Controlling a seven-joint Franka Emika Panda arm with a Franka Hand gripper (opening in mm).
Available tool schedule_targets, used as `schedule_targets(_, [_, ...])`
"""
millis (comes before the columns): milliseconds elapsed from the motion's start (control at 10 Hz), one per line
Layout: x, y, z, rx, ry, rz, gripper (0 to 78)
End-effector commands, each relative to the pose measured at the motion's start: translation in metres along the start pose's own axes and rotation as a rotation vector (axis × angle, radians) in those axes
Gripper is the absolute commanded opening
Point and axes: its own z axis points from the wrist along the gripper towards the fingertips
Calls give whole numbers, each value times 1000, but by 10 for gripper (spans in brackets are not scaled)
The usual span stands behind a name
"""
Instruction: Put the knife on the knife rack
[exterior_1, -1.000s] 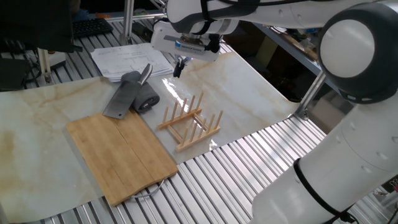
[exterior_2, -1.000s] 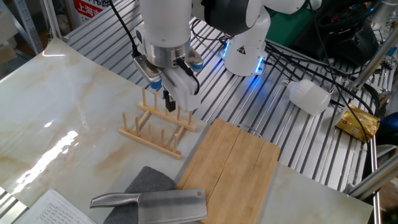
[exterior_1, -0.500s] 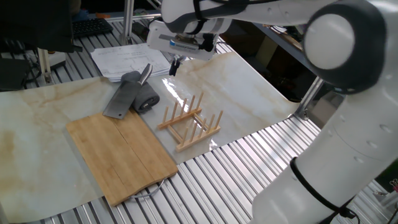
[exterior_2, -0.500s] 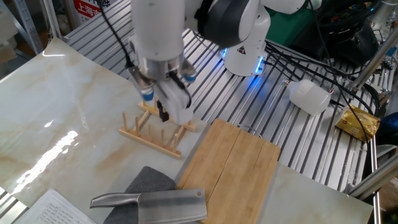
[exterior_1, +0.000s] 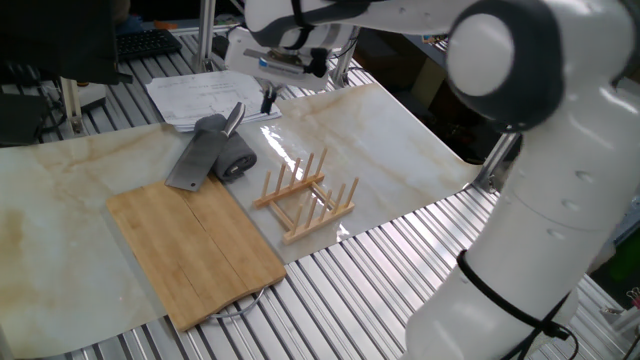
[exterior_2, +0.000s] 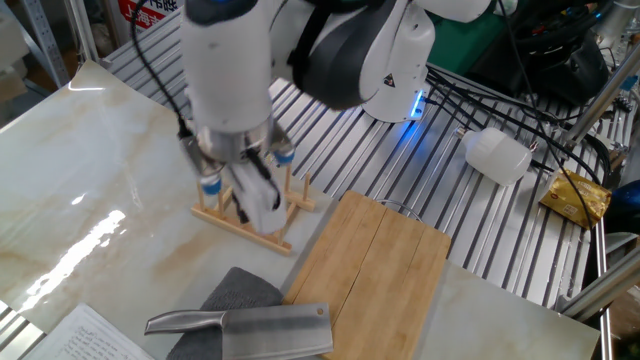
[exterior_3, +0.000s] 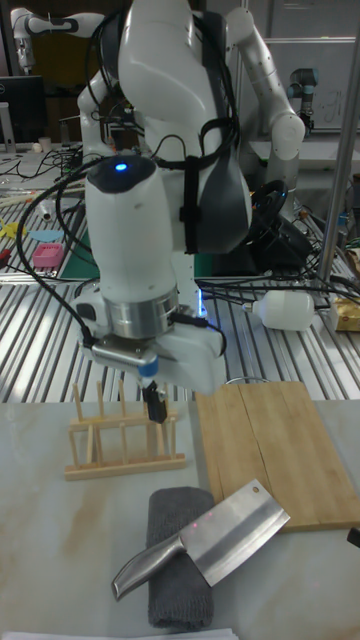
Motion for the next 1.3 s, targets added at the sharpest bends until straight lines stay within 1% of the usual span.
schedule_targets(100, [-20,19,14,-7,-10,37,0])
schedule_targets(300, [-30,27,24,-13,-20,47,0])
schedule_targets(500, [-42,28,34,-17,-23,46,0])
schedule_targets(600, [-44,28,35,-18,-24,45,0])
schedule_targets(700, [-52,28,41,-26,-26,49,0])
schedule_targets(900, [-55,30,47,-31,-35,66,0])
schedule_targets(1000, [-58,32,54,-36,-39,69,0])
schedule_targets(1300, [-61,35,66,-47,-53,68,0])
